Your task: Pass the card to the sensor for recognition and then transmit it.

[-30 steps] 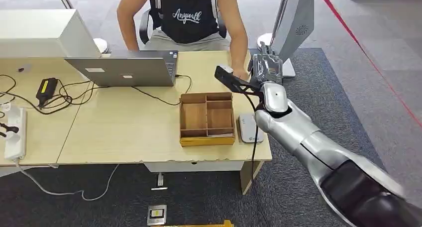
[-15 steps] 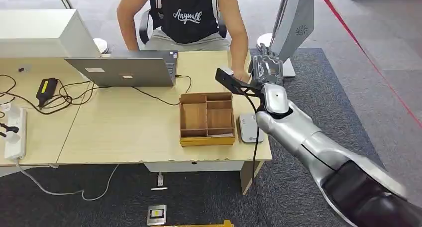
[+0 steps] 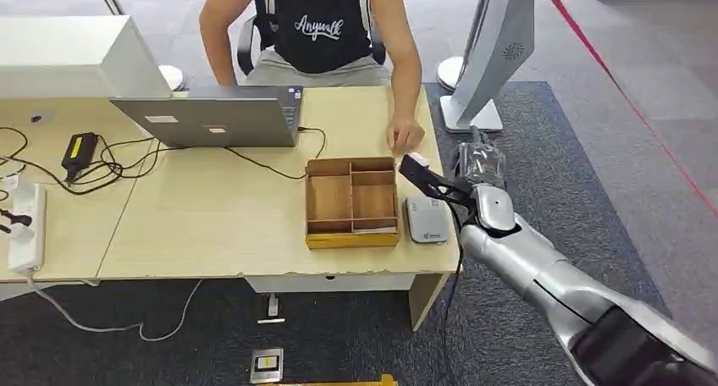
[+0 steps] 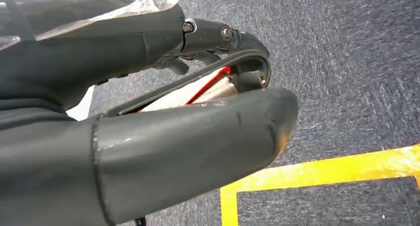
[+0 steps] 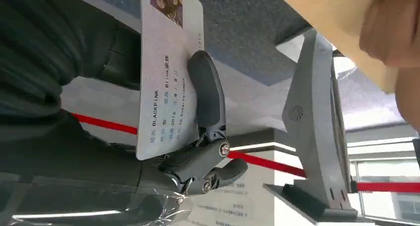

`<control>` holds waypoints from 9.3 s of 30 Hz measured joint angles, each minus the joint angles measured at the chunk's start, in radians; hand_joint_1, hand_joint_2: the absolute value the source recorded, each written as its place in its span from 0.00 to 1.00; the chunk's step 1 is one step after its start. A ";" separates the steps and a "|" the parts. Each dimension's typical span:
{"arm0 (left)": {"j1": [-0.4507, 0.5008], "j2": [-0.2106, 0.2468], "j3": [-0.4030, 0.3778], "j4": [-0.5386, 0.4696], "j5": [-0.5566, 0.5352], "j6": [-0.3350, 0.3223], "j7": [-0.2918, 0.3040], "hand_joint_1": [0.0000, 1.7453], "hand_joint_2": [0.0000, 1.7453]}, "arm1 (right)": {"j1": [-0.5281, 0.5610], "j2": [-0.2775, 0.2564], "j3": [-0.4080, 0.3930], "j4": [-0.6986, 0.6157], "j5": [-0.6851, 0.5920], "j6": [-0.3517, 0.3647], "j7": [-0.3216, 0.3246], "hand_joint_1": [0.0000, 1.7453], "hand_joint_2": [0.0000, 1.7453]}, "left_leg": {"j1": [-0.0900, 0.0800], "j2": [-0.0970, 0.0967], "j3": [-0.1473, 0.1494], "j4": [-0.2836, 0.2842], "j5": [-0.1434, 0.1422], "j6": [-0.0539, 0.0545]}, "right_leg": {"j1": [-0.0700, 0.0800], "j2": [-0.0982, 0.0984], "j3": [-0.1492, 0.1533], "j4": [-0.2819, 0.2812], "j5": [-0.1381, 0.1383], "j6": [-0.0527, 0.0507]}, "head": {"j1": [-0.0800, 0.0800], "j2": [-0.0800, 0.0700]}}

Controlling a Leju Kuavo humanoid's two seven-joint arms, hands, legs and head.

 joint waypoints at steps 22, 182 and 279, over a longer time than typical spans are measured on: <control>0.013 0.000 0.000 0.000 0.021 0.005 -0.002 0.00 0.00 | 0.055 -0.002 0.001 0.007 -0.028 -0.018 -0.064 1.00 1.00 | 0.000 0.000 -0.001 0.000 0.000 0.000 | 0.000 0.000 0.000 0.000 0.000 0.000 | 0.000 0.000; -0.024 0.035 -0.074 -0.012 -0.035 -0.013 0.054 0.00 0.00 | -0.289 0.365 0.076 0.290 0.097 0.076 -0.037 0.08 1.00 | 0.001 0.000 -0.001 0.000 0.002 0.000 | 0.001 0.000 -0.001 0.000 0.001 0.000 | 0.000 0.000; 0.010 0.035 -0.072 -0.008 0.044 -0.004 0.027 0.00 0.00 | 0.253 0.175 0.048 -0.332 0.047 0.087 -0.290 0.00 1.00 | 0.002 0.000 -0.001 0.000 0.002 0.000 | 0.002 0.000 -0.001 0.000 0.000 -0.001 | 0.000 0.000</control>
